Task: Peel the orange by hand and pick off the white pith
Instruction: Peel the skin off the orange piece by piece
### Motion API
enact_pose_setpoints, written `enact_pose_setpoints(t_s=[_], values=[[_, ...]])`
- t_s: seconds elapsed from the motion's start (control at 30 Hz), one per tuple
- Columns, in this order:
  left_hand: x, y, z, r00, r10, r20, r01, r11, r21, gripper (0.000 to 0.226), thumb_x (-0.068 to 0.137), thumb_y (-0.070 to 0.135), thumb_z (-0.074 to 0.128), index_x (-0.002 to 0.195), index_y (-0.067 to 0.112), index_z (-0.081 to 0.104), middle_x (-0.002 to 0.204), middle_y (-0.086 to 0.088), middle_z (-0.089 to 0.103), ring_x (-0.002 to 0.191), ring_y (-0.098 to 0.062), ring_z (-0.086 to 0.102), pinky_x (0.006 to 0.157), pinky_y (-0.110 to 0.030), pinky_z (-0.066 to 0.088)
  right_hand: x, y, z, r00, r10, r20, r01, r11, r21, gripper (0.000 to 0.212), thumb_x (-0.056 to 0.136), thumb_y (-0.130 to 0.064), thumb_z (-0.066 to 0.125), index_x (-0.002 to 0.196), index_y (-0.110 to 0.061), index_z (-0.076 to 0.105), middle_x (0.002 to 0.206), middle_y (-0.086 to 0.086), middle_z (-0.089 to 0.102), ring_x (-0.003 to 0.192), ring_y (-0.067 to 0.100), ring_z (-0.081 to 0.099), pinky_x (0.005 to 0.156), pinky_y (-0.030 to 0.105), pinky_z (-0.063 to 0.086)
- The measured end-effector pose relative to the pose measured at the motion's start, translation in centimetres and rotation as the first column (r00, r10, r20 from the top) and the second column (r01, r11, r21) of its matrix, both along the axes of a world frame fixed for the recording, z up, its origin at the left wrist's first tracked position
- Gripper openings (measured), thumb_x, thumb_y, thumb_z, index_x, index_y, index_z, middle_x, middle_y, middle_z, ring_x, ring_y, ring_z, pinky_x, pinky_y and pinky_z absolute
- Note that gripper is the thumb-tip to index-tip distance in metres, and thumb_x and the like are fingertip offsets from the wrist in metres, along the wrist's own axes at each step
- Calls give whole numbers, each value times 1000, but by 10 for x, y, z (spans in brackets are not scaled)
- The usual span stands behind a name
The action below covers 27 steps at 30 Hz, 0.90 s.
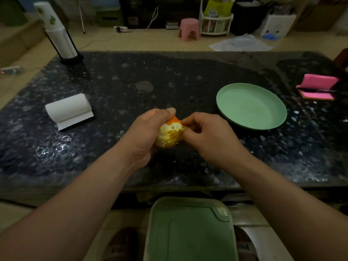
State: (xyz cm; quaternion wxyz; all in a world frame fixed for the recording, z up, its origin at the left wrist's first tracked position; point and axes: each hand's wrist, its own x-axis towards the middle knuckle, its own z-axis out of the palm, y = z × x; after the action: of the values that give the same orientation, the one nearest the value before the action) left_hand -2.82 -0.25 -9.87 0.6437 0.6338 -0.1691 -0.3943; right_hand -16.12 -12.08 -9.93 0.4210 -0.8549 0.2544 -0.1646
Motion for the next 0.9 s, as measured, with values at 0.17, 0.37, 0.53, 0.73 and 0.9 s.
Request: enact_pose_setpoints(t_s=[0.17, 0.37, 0.53, 0.73, 0.9], values=[[-3, -1, -1, 999, 5, 37, -3, 999, -52, 20, 101, 32, 64, 107, 13, 64, 88, -8, 63, 76, -18, 62, 63, -32, 51, 1, -2, 1, 999, -15, 48, 14, 1000, 4, 12, 90, -16, 72, 98, -25, 76, 74, -6, 75, 63, 9, 71, 59, 34, 61], [-3, 2, 2, 999, -22, -41, 18, 995, -97, 25, 103, 30, 60, 119, 11, 61, 104, -15, 58, 83, -23, 59, 61, -29, 53, 0, -5, 1, 995, 13, 97, -32, 980, 198, 12, 95, -8, 71, 103, -15, 77, 78, 3, 79, 69, 16, 77, 63, 29, 60], [-1, 3, 1, 1000, -14, 0, 14, 996, -90, 26, 102, 29, 62, 118, 9, 63, 98, -14, 61, 80, -20, 62, 62, -29, 54, 0, -9, 4, 997, 60, 52, -69, 976, 206, 10, 99, -10, 69, 100, -16, 77, 79, 1, 79, 69, 10, 76, 64, 26, 59], [-4, 1, 0, 999, -35, 2, 35, 995, -94, 32, 99, 32, 64, 120, 8, 63, 96, -13, 63, 79, -20, 63, 63, -31, 55, 0, -8, 4, 997, 29, 70, -39, 990, 135, 10, 93, -8, 72, 93, -17, 76, 75, 1, 77, 63, 9, 74, 59, 25, 58], [1, 7, 5, 983, -94, -160, 76, 990, -115, 40, 84, 45, 65, 107, 12, 70, 94, -10, 70, 81, -19, 67, 65, -29, 57, -3, -11, 9, 985, 28, 170, -92, 919, 382, 7, 95, 0, 69, 100, 0, 74, 70, 6, 75, 59, 10, 70, 55, 22, 54]])
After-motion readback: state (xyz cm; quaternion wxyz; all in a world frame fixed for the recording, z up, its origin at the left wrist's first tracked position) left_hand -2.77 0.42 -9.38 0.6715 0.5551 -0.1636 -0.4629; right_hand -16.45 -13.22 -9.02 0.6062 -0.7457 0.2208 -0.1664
